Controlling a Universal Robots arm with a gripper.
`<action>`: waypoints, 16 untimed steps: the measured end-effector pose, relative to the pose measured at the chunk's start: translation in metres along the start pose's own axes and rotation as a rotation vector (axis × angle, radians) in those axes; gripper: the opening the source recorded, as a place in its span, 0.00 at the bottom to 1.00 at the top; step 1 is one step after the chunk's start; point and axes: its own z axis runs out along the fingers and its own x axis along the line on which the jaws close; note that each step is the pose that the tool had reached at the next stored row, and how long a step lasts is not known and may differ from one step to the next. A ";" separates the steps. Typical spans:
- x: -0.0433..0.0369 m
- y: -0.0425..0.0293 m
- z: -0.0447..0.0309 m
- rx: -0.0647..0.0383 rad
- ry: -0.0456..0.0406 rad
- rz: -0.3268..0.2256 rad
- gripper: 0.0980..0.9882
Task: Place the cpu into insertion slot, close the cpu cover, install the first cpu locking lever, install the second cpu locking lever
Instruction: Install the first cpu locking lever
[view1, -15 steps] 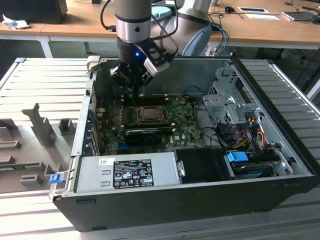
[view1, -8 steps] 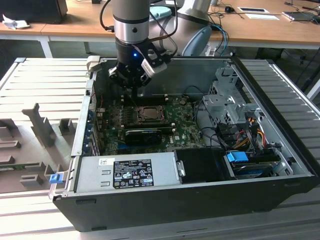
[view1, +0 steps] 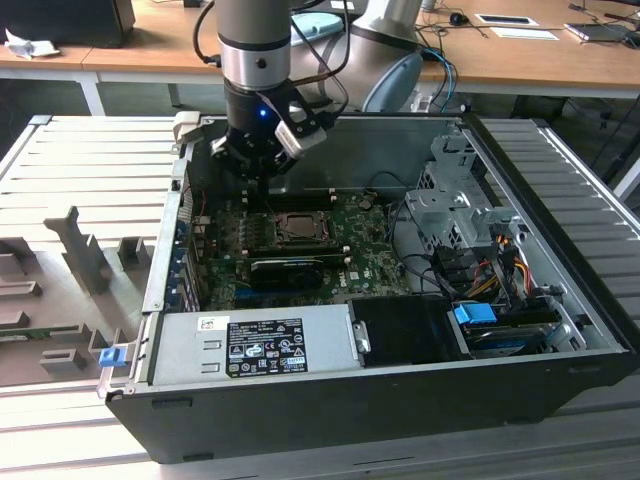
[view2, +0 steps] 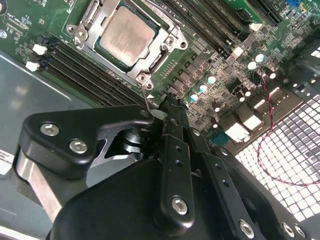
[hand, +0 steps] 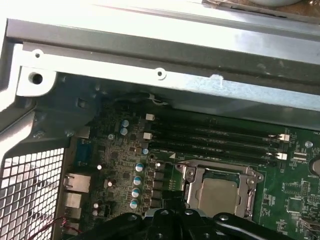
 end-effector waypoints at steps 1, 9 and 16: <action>0.0008 0.0001 0.0002 0.000 -0.0001 0.000 0.01; 0.0175 0.0031 0.0032 -0.001 -0.0003 0.000 0.01; 0.0202 0.0168 0.0077 -0.003 -0.0005 0.000 0.01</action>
